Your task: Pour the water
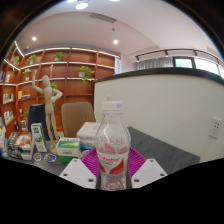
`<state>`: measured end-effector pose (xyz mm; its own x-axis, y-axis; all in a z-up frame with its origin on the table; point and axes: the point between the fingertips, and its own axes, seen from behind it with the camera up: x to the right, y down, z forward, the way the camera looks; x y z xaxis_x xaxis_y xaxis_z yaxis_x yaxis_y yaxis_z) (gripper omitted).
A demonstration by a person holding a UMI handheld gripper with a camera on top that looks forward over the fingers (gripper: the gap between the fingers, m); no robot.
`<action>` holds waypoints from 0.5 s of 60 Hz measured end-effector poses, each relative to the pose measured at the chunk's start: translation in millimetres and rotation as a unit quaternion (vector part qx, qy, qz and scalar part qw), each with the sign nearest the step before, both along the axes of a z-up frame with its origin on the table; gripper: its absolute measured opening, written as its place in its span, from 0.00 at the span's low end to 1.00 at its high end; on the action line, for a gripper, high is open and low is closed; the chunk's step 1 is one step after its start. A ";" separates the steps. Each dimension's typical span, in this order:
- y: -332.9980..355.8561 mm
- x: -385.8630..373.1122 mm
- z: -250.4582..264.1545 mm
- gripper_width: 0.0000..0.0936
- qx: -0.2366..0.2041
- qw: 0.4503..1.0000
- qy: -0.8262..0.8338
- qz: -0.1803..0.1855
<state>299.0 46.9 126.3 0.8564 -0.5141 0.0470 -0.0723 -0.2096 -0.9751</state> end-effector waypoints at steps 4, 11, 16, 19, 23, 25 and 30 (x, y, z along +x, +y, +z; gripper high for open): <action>1.0 -4.1 -3.0 0.40 -0.008 1.000 -0.005 0.001; -3.2 3.0 -14.4 0.41 0.011 1.000 -0.001 -0.001; -8.7 3.8 -11.6 0.45 0.020 1.000 0.006 -0.001; -7.0 5.9 -12.7 0.50 0.027 1.000 0.009 0.000; -7.8 5.8 -13.5 0.55 0.029 0.999 0.018 0.001; -8.4 6.0 -16.7 0.60 0.025 0.999 0.025 0.001; -11.3 1.1 -25.5 0.82 0.004 0.999 0.036 0.018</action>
<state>300.2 35.6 100.7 0.8754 -0.4830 -0.0196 -0.1349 -0.2052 -0.9694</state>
